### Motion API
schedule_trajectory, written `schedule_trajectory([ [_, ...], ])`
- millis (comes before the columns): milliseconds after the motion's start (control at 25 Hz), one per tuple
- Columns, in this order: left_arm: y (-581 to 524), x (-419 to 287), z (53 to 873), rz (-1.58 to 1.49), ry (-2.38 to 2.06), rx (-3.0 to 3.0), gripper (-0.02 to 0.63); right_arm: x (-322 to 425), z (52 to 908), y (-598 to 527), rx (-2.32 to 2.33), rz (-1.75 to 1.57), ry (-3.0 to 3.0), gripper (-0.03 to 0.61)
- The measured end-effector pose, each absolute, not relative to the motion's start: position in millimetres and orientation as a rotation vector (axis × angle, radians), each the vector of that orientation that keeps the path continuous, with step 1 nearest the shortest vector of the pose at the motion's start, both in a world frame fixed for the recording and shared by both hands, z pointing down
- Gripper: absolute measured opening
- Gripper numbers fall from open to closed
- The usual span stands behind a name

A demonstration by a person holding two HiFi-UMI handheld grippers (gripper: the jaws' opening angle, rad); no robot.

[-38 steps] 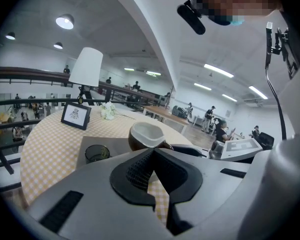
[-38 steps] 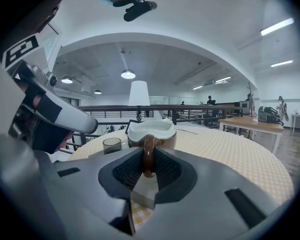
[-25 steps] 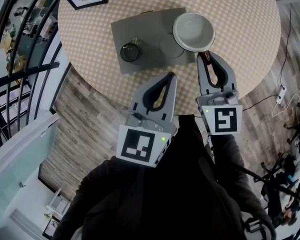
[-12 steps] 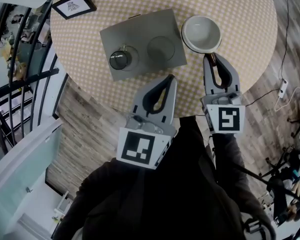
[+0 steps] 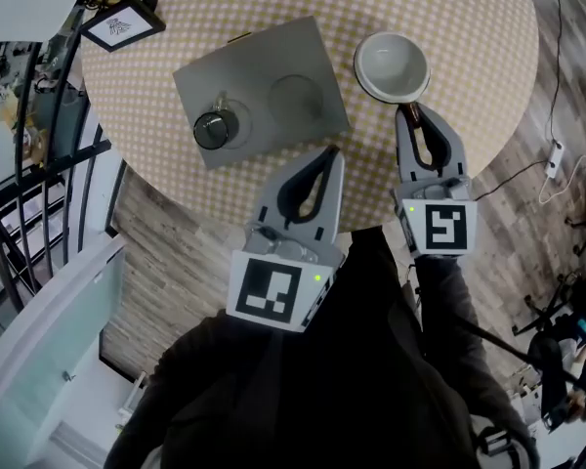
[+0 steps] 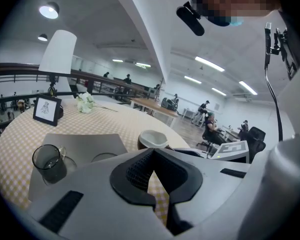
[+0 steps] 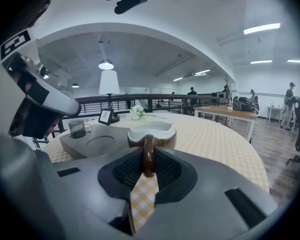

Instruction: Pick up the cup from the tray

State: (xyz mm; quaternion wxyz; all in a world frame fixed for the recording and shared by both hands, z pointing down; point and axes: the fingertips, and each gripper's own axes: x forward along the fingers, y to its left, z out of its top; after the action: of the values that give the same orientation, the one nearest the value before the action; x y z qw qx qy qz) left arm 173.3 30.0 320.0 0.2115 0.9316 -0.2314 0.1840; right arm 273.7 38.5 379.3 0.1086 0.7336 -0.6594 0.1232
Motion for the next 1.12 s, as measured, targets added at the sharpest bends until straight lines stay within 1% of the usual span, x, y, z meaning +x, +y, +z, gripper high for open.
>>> schedule_trajectory([
  [600,25,181,339,0.571,-0.642,2.557,0.006,286,420,45,2.072,0.536,-1.840,0.048],
  [840,24,181,339,0.572,-0.644,2.558,0.006,285,418,40,2.104,0.520,-1.866,0.048],
  [960,25,181,338,0.568,-0.644,2.561,0.006,285,420,40,2.075,0.460,-1.860,0.048],
  [1120,26,180,336,0.561,-0.655,2.563,0.006,287,427,45,2.055,0.480,-1.822,0.048],
])
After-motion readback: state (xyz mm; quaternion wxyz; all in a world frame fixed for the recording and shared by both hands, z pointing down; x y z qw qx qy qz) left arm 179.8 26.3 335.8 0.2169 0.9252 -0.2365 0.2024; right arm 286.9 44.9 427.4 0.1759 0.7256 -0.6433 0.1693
